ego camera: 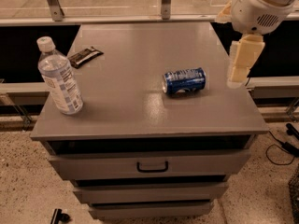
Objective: Pick pepsi can
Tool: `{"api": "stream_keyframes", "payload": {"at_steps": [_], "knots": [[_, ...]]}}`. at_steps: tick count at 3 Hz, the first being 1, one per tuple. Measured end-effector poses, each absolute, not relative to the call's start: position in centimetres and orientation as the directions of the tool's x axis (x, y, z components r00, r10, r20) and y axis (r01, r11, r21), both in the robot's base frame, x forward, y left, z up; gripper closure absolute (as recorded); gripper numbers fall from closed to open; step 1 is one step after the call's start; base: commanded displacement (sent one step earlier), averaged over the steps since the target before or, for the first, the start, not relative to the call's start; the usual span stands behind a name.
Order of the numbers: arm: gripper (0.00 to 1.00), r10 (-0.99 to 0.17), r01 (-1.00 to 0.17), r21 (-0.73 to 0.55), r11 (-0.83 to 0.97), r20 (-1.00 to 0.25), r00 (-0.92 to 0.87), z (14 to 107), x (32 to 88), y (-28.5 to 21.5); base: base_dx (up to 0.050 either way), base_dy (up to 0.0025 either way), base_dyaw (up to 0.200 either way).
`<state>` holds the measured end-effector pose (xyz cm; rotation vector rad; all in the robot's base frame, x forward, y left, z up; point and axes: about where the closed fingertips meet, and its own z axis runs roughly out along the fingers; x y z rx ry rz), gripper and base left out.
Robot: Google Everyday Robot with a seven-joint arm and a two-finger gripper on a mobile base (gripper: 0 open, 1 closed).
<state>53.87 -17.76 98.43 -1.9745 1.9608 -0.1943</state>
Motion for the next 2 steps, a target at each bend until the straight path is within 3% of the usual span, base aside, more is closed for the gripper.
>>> {"api": "stream_keyframes", "payload": {"at_steps": [2], "knots": [[0.00, -0.973, -0.946, -0.246, -0.211, -0.040, 0.228, 96.8, 55.7, -13.7, 0.000, 0.00000, 0.000]]}}
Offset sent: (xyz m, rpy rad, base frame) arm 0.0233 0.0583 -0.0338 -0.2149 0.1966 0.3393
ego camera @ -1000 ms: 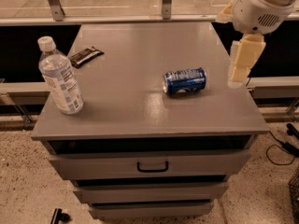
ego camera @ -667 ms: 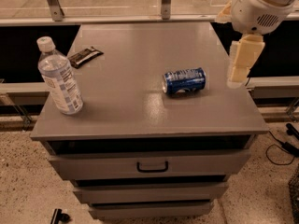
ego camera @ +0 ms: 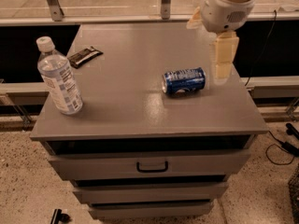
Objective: Pick pepsi can
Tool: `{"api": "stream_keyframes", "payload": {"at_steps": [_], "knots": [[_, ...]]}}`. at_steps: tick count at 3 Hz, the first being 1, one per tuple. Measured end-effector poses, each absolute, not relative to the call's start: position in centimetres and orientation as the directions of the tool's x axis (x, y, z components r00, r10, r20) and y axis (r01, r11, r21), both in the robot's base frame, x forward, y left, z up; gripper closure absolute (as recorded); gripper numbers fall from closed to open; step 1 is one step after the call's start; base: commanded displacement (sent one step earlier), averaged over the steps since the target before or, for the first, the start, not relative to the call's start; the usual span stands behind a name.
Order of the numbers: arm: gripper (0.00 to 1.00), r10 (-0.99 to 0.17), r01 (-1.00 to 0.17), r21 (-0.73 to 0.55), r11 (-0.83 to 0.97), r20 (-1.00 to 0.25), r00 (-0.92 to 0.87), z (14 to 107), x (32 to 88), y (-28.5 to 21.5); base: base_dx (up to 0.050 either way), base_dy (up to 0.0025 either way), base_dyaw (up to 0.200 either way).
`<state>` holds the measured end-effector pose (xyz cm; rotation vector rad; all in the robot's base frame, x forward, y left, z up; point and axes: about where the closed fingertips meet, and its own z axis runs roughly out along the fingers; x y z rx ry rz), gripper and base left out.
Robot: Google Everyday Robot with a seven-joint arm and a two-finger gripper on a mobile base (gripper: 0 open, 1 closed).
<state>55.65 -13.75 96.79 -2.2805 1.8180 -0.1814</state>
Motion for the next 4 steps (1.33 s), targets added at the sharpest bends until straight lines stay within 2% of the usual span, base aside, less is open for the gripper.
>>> {"api": "stream_keyframes", "payload": {"at_steps": [2, 4], "knots": [[0.00, -0.944, -0.927, -0.186, -0.327, 0.010, 0.331, 93.4, 57.8, -11.2, 0.000, 0.00000, 0.000], [0.00, -0.958, -0.943, -0.187, -0.275, -0.023, 0.284, 90.1, 57.3, -11.4, 0.000, 0.00000, 0.000]]}}
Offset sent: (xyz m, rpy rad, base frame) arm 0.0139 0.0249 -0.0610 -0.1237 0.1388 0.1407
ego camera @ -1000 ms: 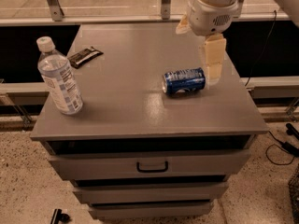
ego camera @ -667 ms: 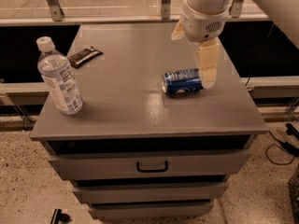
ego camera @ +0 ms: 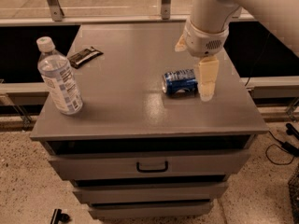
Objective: Pick pepsi can
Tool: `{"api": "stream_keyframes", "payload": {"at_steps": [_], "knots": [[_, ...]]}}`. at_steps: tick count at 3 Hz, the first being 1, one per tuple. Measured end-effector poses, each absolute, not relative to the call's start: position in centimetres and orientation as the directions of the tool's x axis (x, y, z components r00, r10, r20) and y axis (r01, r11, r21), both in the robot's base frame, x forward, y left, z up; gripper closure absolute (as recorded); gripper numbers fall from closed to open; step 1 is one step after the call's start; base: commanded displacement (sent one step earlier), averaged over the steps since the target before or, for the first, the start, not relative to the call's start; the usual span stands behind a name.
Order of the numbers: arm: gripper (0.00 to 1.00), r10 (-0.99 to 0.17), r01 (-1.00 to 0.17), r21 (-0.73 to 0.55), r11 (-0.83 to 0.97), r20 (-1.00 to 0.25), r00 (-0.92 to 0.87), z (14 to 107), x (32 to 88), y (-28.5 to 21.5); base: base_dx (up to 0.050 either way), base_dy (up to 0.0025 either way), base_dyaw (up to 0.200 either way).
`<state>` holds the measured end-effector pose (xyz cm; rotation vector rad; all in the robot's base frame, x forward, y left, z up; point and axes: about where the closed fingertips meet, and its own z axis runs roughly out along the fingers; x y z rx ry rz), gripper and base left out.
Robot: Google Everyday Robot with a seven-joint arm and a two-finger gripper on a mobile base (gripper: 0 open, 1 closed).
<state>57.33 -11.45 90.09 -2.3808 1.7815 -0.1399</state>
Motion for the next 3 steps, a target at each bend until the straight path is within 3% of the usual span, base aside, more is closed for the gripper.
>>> {"api": "stream_keyframes", "payload": {"at_steps": [3], "knots": [[0.00, -0.979, -0.983, -0.108, -0.150, -0.123, 0.163, 86.1, 58.2, -10.4, 0.000, 0.00000, 0.000]]}}
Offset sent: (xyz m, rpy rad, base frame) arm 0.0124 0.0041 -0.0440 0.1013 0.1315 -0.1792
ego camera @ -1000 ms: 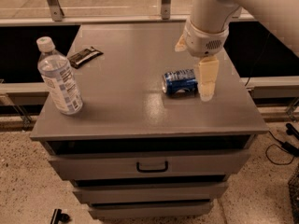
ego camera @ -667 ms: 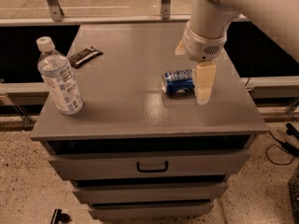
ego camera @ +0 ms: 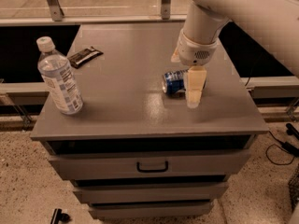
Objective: Pick pepsi can
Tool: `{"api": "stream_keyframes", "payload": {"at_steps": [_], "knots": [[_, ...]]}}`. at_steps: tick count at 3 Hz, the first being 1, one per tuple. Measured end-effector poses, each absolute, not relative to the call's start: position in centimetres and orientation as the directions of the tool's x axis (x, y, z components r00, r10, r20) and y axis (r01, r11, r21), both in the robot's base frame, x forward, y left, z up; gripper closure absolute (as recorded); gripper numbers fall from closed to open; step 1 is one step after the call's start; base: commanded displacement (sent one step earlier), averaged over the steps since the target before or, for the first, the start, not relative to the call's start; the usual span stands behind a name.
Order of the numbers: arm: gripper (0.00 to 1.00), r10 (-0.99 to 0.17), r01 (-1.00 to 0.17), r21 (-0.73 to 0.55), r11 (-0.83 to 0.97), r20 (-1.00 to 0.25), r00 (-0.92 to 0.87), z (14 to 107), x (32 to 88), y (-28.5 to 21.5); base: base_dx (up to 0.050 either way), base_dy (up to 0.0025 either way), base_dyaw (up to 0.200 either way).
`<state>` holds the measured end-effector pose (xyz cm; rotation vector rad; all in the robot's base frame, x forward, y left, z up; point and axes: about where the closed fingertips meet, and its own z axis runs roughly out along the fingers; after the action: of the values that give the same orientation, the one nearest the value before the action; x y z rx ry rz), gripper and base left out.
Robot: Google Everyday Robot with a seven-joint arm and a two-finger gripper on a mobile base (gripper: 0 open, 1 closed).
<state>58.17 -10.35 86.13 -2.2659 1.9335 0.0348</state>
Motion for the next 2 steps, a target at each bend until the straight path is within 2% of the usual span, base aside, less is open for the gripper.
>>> {"api": "stream_keyframes", "payload": {"at_steps": [1, 2], "knots": [[0.16, -0.979, -0.985, -0.090, -0.148, -0.131, 0.159, 85.42, 58.27, -9.68, 0.000, 0.00000, 0.000], [0.40, -0.979, -0.986, -0.075, -0.146, -0.132, 0.155, 84.54, 58.34, -9.53, 0.000, 0.00000, 0.000]]}}
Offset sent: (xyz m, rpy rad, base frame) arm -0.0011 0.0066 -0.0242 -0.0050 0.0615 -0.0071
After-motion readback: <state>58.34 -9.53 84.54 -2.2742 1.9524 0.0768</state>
